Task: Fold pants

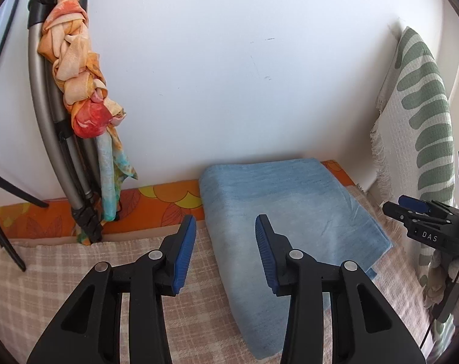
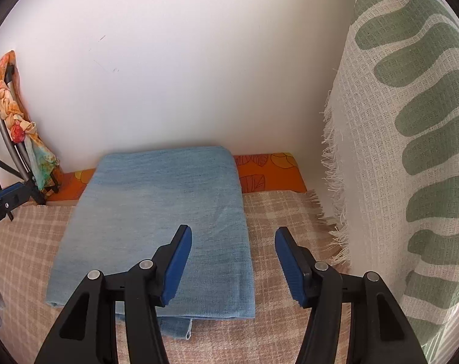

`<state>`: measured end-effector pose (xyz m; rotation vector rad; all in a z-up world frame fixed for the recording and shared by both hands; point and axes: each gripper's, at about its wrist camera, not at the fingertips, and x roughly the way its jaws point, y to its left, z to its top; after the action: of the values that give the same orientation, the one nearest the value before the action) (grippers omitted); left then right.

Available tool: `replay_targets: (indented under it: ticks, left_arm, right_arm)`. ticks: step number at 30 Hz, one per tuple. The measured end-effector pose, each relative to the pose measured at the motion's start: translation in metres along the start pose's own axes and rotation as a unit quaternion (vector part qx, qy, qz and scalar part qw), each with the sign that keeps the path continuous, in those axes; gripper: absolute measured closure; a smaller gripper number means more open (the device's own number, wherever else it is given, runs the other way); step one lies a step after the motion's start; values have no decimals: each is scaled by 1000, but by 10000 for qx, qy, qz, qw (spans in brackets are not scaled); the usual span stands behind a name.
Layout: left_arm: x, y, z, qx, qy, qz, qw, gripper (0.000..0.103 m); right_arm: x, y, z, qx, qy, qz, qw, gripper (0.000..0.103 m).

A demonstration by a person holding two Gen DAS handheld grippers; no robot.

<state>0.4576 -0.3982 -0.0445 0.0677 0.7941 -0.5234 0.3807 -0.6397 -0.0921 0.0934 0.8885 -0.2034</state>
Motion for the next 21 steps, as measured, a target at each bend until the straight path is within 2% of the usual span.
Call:
replay_targets:
  ticks: [5, 6, 9, 13, 16, 21]
  left_arm:
    - [-40, -3, -4, 46, -170, -27, 9998, 58]
    - [-49, -4, -5, 78, -198, -42, 9998, 56]
    - [-77, -6, -11, 192, -335, -64, 9992, 50]
    - [-109, -5, -19, 284, -425, -140, 9986, 48]
    - [-136, -7, -25, 357, -547, -142, 9978, 40]
    - [-176, -8, -38, 527, -722, -111, 9959, 34]
  right_arm:
    - [-48, 12, -7, 21, -260, 98, 9996, 42]
    - [-57, 16, -8, 31, -319, 126, 9994, 40]
    - [-85, 30, -13, 32, -538, 174, 9984, 26]
    - [-115, 52, -23, 3, -734, 251, 9970, 22]
    - [-136, 68, -31, 18, -839, 333, 9959, 21]
    - [-171, 90, -49, 61, -979, 263, 9948, 15]
